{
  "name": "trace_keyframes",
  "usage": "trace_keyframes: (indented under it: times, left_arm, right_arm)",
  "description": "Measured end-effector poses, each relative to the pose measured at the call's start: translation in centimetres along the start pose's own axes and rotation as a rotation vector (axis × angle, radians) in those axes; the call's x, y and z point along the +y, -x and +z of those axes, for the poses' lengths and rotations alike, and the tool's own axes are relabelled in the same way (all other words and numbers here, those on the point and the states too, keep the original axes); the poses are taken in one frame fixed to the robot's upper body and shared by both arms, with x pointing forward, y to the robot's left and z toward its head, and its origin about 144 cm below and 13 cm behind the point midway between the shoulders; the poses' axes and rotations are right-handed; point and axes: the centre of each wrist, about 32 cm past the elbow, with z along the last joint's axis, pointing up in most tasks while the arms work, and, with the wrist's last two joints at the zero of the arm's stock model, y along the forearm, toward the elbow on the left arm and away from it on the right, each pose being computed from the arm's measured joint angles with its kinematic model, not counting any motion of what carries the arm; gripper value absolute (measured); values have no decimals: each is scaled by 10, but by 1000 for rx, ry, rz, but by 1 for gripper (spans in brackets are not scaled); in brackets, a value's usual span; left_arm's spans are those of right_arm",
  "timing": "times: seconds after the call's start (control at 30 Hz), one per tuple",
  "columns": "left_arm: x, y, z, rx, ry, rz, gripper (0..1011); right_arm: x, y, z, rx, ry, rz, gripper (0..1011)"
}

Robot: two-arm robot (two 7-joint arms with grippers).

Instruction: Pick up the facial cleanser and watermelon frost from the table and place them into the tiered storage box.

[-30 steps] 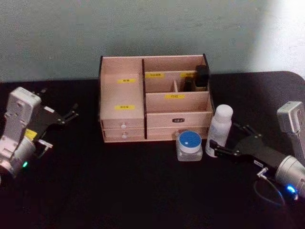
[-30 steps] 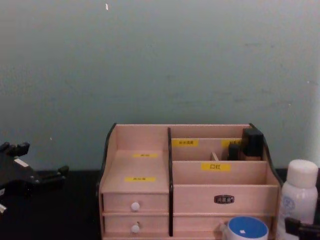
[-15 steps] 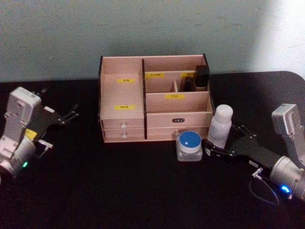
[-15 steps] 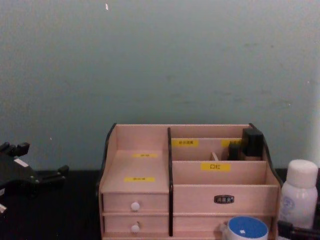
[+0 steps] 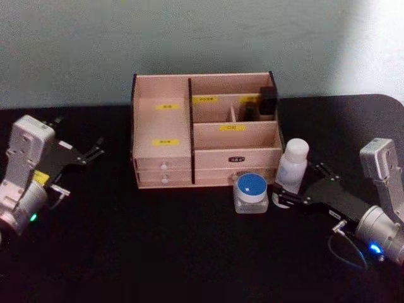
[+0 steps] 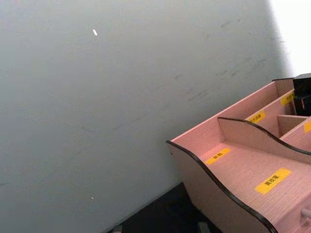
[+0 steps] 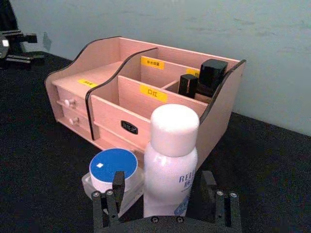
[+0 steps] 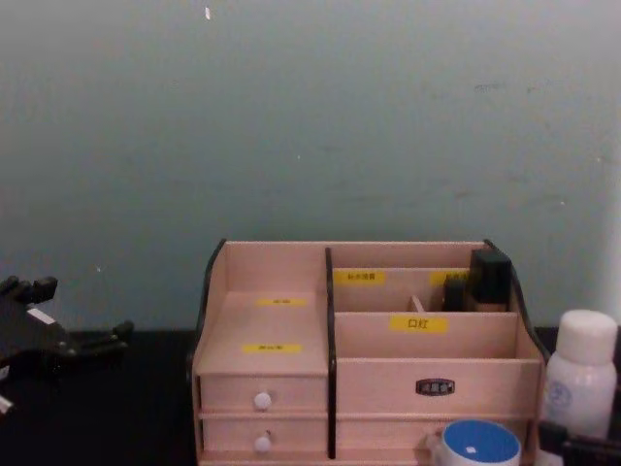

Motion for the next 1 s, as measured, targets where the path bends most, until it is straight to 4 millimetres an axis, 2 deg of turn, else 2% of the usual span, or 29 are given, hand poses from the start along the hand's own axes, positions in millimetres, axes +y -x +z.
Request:
trace_keyframes:
  times: [1.0]
  left_arm:
    - [0,0,0,0,0,0,1001]
  right_arm:
    - [6,1,-1,53,-22,-41,1002]
